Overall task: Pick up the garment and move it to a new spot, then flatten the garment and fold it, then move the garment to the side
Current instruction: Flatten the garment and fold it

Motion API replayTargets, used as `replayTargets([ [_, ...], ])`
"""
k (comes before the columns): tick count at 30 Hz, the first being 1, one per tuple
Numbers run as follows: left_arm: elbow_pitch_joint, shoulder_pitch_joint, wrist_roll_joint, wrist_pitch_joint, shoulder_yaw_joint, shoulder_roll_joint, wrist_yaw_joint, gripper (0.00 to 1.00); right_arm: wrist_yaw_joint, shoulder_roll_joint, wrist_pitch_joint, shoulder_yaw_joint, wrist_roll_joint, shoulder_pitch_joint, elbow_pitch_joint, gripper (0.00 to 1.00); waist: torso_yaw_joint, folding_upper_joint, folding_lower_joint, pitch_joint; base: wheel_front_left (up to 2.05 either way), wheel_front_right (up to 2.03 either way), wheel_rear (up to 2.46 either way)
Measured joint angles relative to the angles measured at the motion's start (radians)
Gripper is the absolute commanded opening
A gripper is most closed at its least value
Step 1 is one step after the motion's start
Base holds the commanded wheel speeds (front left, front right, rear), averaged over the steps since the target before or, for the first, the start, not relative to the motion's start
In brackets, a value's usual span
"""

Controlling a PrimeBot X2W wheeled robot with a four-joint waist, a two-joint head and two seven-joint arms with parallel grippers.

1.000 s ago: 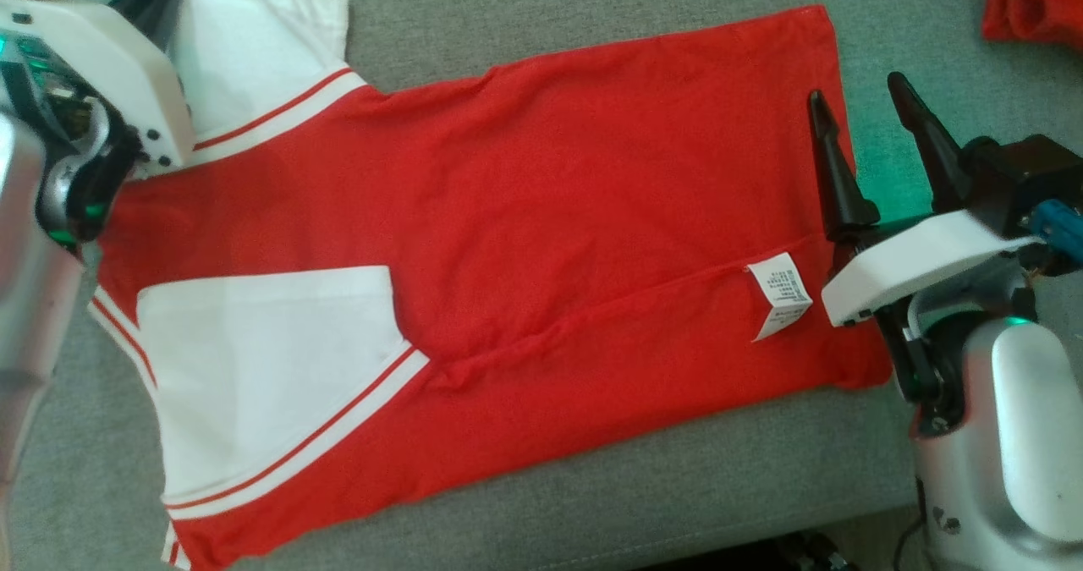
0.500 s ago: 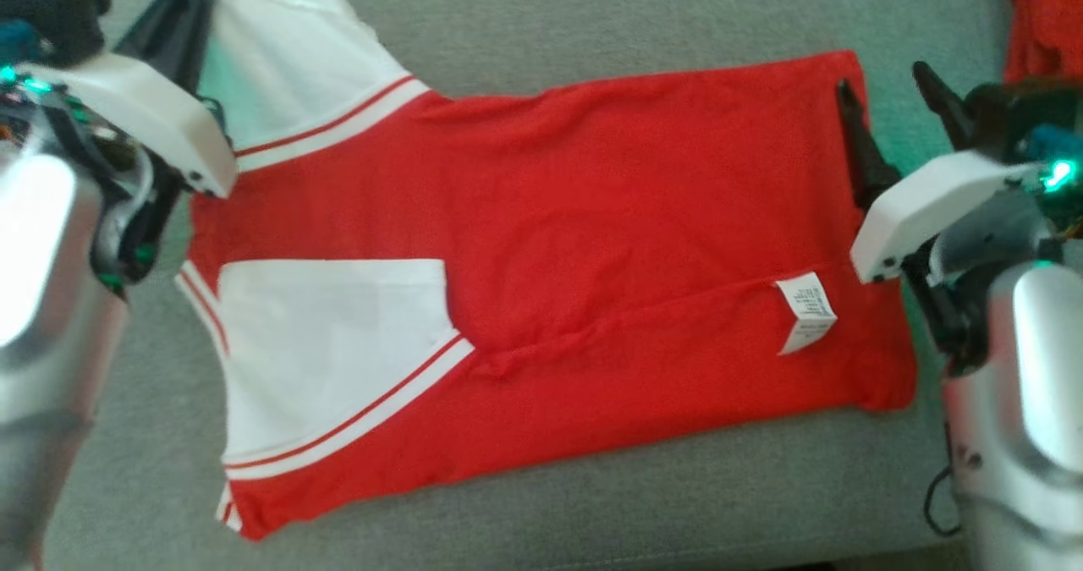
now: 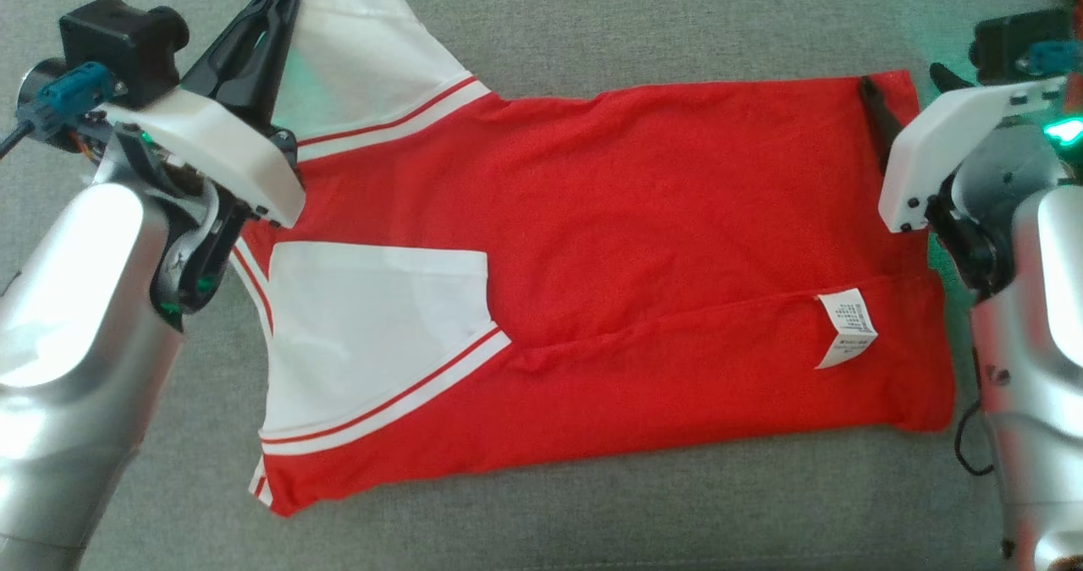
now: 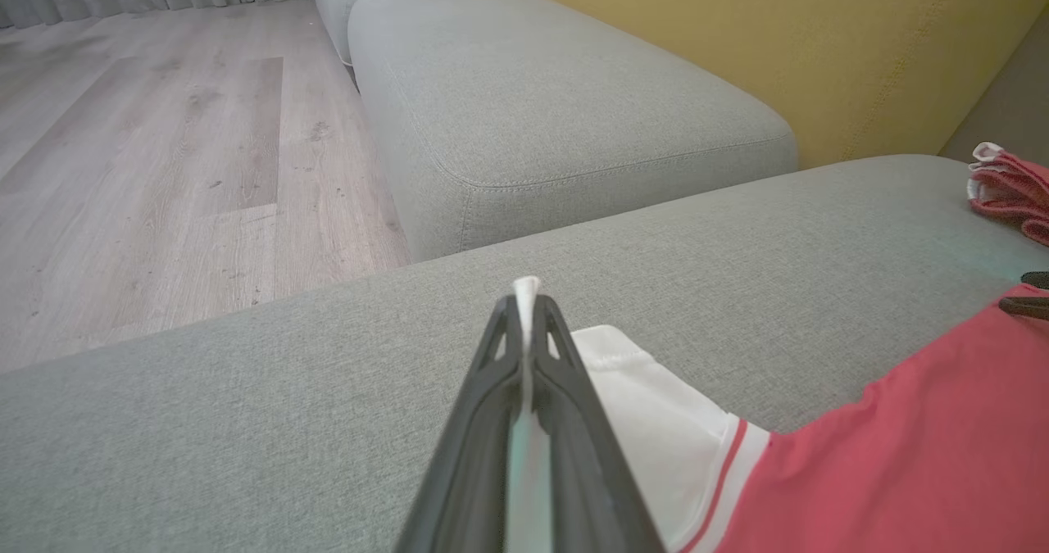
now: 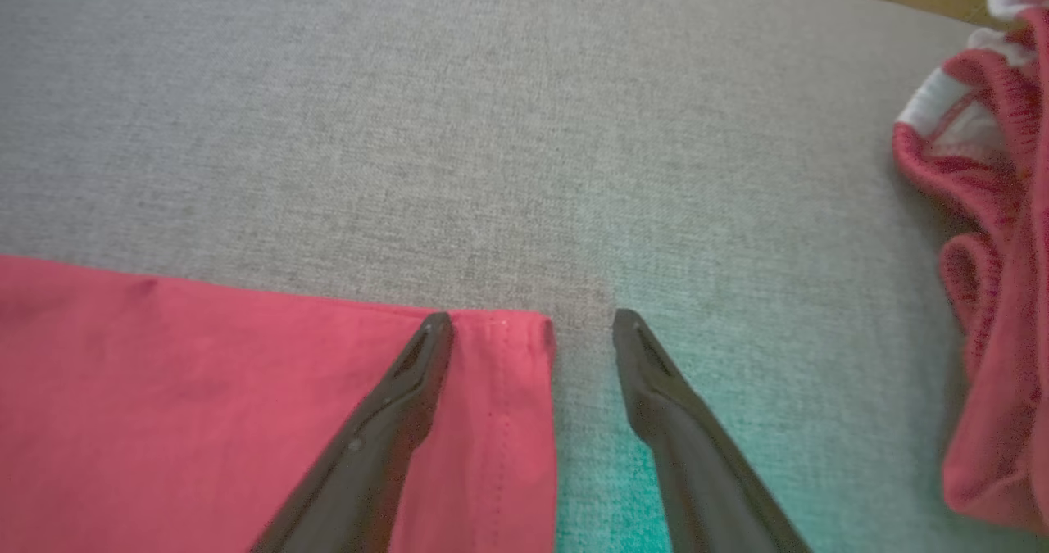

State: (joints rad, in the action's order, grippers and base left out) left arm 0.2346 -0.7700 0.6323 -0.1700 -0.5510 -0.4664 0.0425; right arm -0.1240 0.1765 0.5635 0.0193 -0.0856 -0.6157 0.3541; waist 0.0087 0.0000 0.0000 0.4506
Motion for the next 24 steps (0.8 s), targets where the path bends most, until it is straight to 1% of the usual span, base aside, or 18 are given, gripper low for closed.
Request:
replayTargets([
  [1, -0.003, 0.000, 0.000, 0.001, 0.000, 0.000, 0.000, 0.00, 0.000, 0.005, 0.011, 0.009, -0.001, -0.007, 0.009, 0.98, 0.000, 0.0000, 0.0000, 0.001, 0.00, 0.00, 0.00],
  [2, -0.003, 0.000, 0.000, 0.001, 0.000, 0.000, 0.000, 0.00, 0.000, 0.005, 0.011, 0.009, -0.001, -0.007, 0.009, 0.84, 0.000, 0.0000, 0.0000, 0.001, 0.00, 0.00, 0.00],
  [4, -0.007, 0.000, 0.000, 0.004, 0.000, 0.000, 0.000, 0.00, 0.000, 0.011, 0.040, 0.031, -0.022, -0.019, 0.017, 0.45, 0.000, 0.0000, 0.0000, 0.002, 0.00, 0.00, 0.00],
  [5, -0.008, 0.001, 0.000, 0.005, 0.000, 0.000, 0.000, 0.00, 0.000, 0.012, 0.054, 0.044, -0.040, -0.022, 0.018, 0.36, -0.002, 0.0000, 0.0000, 0.001, 0.00, 0.00, 0.00],
  [6, -0.010, 0.002, 0.000, 0.006, 0.000, -0.001, 0.000, 0.00, 0.000, 0.014, 0.067, 0.054, -0.060, -0.026, 0.018, 0.33, -0.003, 0.0000, 0.0000, 0.000, 0.00, 0.00, 0.00],
  [8, -0.011, 0.002, 0.000, 0.009, -0.001, -0.001, 0.000, 0.00, 0.000, 0.023, 0.074, 0.070, -0.084, -0.029, 0.017, 0.15, -0.006, 0.0000, 0.0000, -0.002, 0.00, 0.00, 0.00],
  [9, -0.012, 0.002, 0.000, 0.009, -0.001, -0.001, 0.000, 0.00, 0.000, 0.025, 0.063, 0.070, -0.084, -0.029, 0.017, 0.00, -0.007, 0.0000, 0.0000, -0.003, 0.00, 0.00, 0.00],
  [11, -0.017, 0.002, 0.000, 0.013, -0.001, -0.002, 0.000, 0.00, 0.000, 0.025, -0.014, 0.063, -0.084, -0.029, 0.017, 0.00, -0.010, 0.0000, 0.0001, -0.006, 0.00, 0.00, 0.00],
  [15, -0.031, 0.020, 0.002, 0.022, -0.001, -0.011, 0.002, 0.00, 0.000, 0.023, -0.099, 0.067, -0.091, -0.029, 0.018, 0.00, -0.011, 0.0000, 0.0000, -0.019, 0.00, 0.00, 0.00],
  [21, -0.082, 0.077, 0.017, 0.041, -0.001, -0.027, 0.001, 0.00, 0.000, 0.023, -0.189, 0.067, -0.092, -0.020, 0.021, 0.00, -0.001, 0.0000, 0.0000, -0.059, 0.00, 0.00, 0.00],
  [24, -0.128, 0.128, 0.031, 0.059, 0.001, -0.031, -0.009, 0.00, 0.000, 0.023, -0.222, 0.056, -0.092, 0.020, 0.019, 0.00, 0.008, 0.0000, 0.0000, -0.086, 0.00, 0.00, 0.00],
])
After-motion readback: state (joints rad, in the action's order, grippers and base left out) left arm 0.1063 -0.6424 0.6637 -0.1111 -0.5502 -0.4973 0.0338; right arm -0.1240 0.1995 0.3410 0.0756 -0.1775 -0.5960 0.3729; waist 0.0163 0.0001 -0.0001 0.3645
